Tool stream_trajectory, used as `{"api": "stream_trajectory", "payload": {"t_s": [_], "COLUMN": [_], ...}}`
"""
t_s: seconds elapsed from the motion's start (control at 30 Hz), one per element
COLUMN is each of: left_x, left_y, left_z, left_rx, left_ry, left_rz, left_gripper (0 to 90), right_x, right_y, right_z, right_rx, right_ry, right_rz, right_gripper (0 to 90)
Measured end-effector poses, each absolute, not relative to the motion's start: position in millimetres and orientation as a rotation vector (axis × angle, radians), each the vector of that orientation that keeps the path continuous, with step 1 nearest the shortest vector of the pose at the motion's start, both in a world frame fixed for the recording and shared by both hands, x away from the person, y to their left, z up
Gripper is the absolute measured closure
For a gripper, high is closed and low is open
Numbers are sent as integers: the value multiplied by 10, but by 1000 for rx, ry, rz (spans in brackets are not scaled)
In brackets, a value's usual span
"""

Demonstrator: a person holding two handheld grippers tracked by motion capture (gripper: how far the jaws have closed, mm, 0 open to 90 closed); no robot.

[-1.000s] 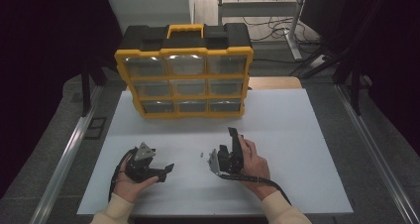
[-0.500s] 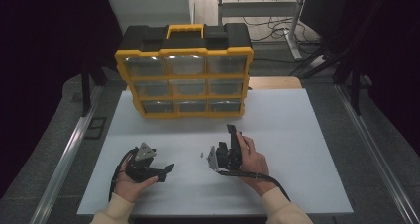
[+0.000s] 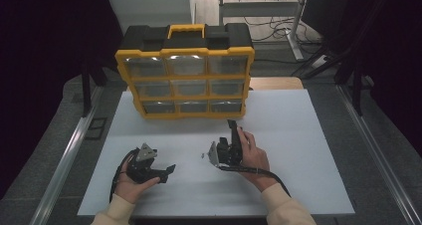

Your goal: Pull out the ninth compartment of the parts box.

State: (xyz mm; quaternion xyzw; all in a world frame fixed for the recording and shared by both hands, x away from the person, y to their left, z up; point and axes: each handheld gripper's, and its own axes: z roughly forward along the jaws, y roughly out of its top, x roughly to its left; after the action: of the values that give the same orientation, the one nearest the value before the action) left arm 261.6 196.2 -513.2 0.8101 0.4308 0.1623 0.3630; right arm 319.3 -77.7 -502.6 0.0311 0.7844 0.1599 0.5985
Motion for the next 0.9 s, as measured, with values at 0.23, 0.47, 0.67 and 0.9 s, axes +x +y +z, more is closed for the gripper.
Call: {"api": "stream_trajectory", "payload": {"t_s": [0.23,0.47,0.67,0.9], "left_x": [2613,2617,2618,2621], "left_y": [1958,1951,1951,1951], "left_z": [-5130,-5138,-5141,-5143], "left_rx": [2088,2090,2090,2091], "left_ry": [1111,1112,1112,1111], "left_rz": [425,420,418,416], "left_gripper": [124,124,124,124], "right_x": [3228,3248,3284,3341], "right_y": [-751,-730,-709,-709], "right_z": [-4995,-4971,-4994,-4989], "right_rx": [56,62,53,57], "right_ry": [1809,1812,1817,1814], "right_rz": [382,381,375,366], "right_gripper": [175,175,175,175]}}
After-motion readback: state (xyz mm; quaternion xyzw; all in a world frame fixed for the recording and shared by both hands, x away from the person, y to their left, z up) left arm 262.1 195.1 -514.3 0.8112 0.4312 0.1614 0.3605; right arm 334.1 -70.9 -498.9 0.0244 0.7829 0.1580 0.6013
